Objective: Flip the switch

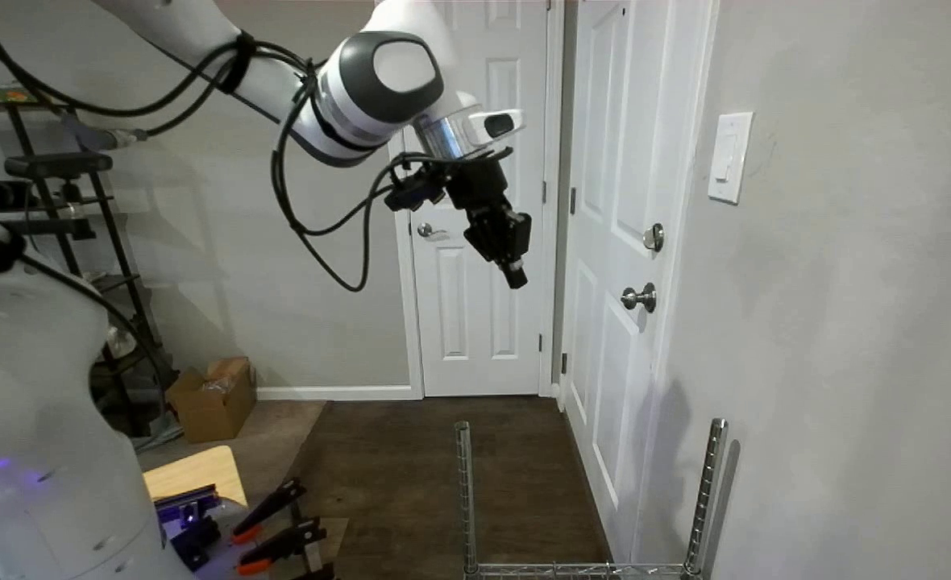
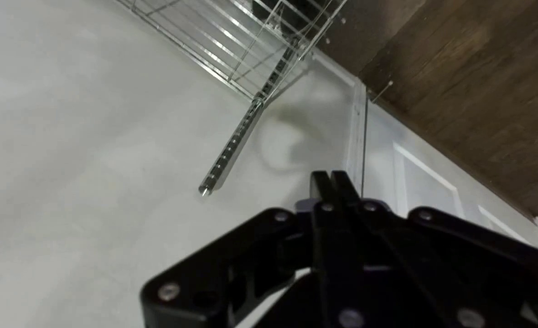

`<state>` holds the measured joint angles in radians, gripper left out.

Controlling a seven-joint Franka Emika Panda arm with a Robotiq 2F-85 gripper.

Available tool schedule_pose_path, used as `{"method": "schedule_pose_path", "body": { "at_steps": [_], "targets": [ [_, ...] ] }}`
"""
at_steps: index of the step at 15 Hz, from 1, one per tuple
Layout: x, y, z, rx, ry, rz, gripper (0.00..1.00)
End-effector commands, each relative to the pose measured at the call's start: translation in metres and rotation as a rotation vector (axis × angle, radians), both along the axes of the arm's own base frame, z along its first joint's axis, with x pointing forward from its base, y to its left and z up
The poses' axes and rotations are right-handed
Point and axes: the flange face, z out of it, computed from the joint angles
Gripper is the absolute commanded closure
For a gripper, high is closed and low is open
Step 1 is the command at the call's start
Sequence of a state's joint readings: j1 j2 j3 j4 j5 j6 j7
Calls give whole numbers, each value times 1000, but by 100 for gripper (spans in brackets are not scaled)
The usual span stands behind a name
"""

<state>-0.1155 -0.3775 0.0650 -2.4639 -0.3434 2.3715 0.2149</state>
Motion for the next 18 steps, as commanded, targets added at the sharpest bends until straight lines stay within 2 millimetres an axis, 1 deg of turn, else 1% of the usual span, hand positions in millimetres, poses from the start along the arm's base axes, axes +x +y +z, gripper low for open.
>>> {"method": "schedule_pose_path", "body": {
  "at_steps": [1, 3, 4, 5, 8, 11, 13, 16, 18],
  "targets": [
    [32, -9, 0, -97, -101, 24, 100],
    [45, -10, 1, -139, -148, 28, 95],
    [52, -9, 1, -162, -167, 29, 97],
    [57, -7, 1, -183, -181, 30, 95],
    [75, 2, 11, -293, -237, 33, 97],
    [95, 10, 20, -387, -290, 39, 97],
    [108, 15, 22, -426, -303, 46, 96],
    [128, 22, 22, -460, -304, 66, 97],
    [142, 27, 25, -490, -301, 77, 97]
  ]
}}
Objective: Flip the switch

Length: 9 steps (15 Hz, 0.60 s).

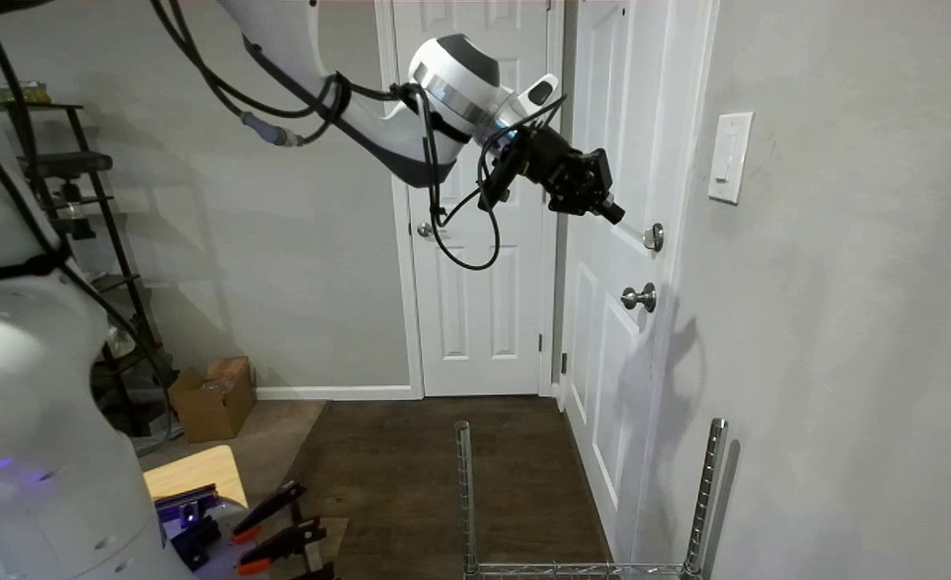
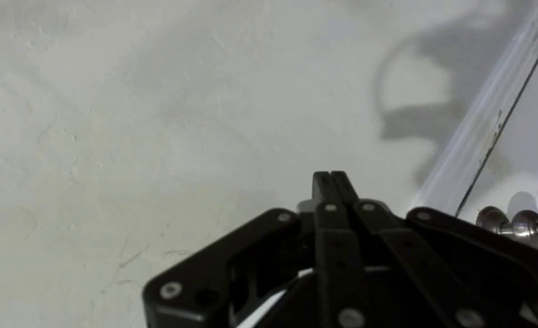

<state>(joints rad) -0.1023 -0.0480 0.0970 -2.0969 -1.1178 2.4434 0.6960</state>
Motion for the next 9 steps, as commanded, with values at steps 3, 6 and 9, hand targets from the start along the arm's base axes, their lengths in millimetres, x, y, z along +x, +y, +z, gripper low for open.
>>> {"method": "schedule_pose_path", "body": {
  "at_steps": [3, 6, 9],
  "targets": [
    [41, 11, 12, -85, -16, -11, 97],
    [58, 14, 20, -103, -19, -22, 97],
    [74, 12, 26, -108, -23, -27, 97]
  ]
}}
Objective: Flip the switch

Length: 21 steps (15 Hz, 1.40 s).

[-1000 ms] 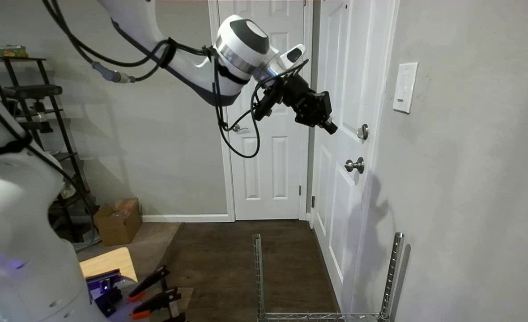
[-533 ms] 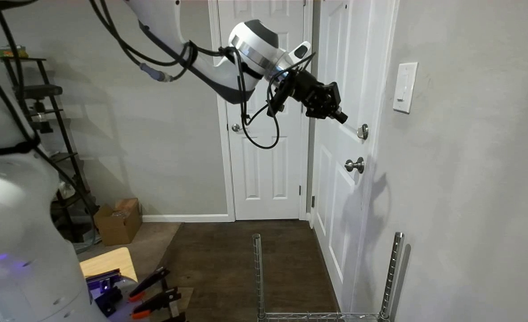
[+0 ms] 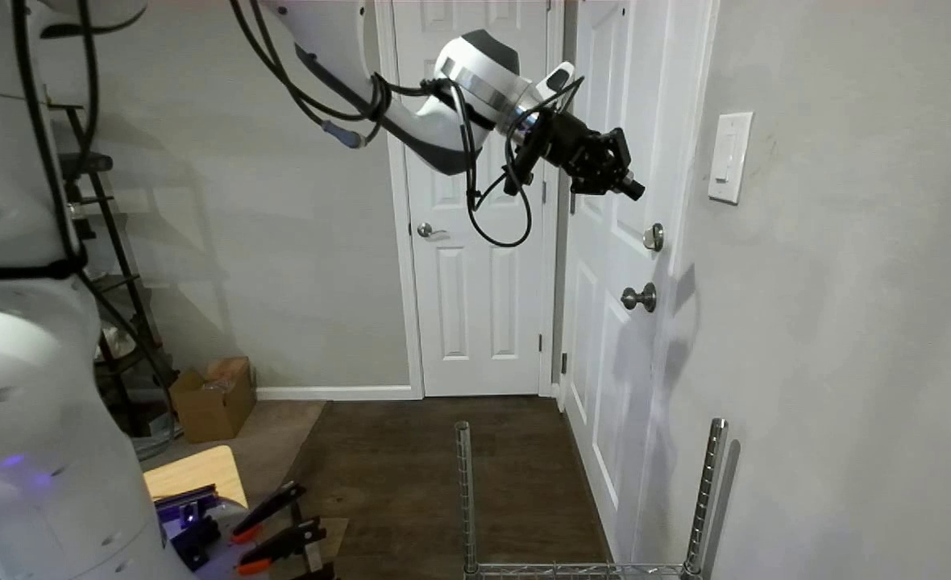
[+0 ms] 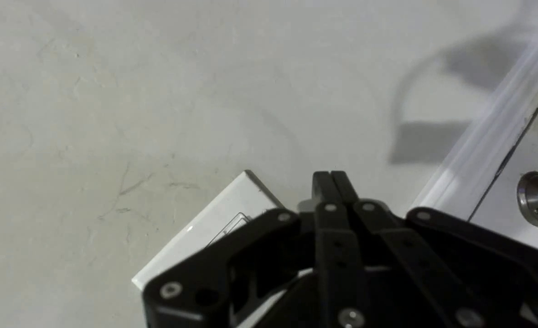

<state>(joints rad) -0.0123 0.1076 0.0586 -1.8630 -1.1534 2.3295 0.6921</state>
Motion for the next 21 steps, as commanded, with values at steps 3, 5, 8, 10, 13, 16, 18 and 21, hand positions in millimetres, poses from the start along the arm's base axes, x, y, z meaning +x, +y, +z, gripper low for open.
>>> {"method": "schedule_pose_path", "body": {
  "at_steps": [3, 5, 8, 10, 13, 16, 18, 21],
  "targets": [
    [32, -17, 14, -51, 2, -12, 97],
    [41, -28, 20, -56, -6, -18, 97],
    [53, -43, 28, -70, -11, -23, 97],
    [61, -51, 33, -76, -13, -23, 97],
    [73, -58, 36, -77, -12, -13, 97],
    [83, -61, 36, -76, -5, -6, 98],
    [90, -63, 35, -69, 3, -3, 97],
    [98, -66, 29, -54, 18, -2, 98]
  ]
}}
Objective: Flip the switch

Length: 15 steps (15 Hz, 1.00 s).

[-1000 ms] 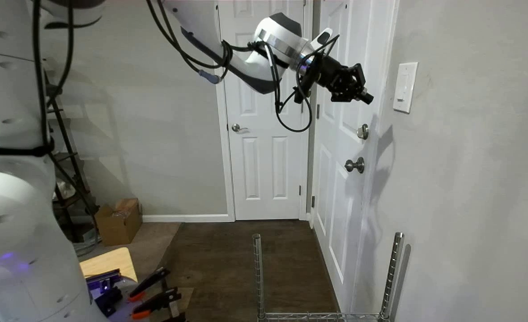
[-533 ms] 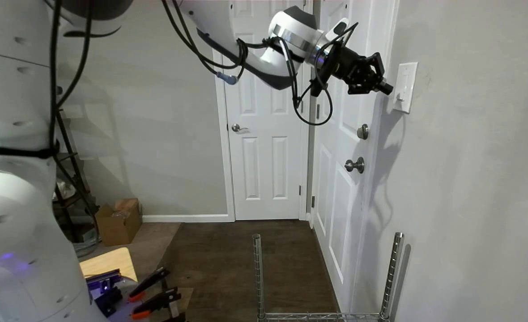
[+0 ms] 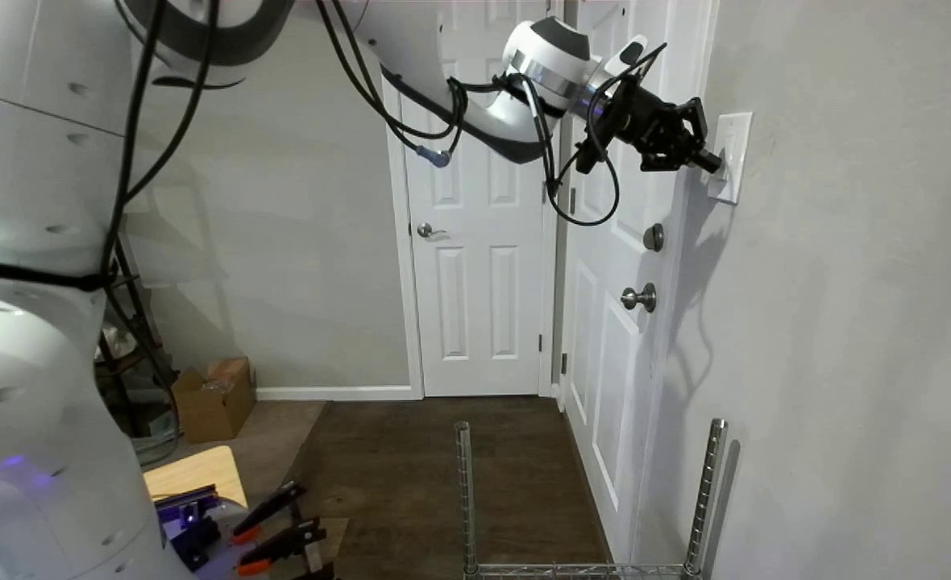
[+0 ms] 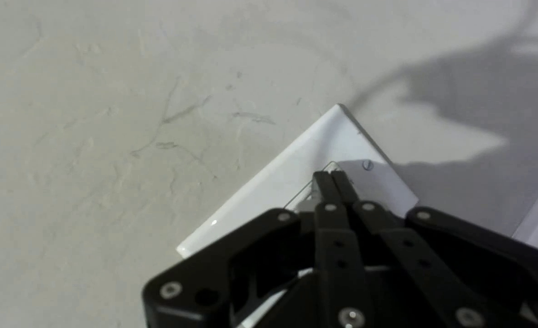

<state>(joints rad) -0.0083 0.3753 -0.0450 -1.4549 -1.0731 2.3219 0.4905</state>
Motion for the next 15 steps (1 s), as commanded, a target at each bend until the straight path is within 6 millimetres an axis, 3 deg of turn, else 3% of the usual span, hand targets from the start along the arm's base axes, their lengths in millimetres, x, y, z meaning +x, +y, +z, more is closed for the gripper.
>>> {"method": "schedule_pose_path", "body": {
  "at_steps": [1, 10, 15],
  "targets": [
    [13, -7, -2, 11, 29, 21, 98],
    [17, -10, -5, 51, 43, 8, 98],
    [4, 10, -8, 53, 54, 3, 98]
  ]
}}
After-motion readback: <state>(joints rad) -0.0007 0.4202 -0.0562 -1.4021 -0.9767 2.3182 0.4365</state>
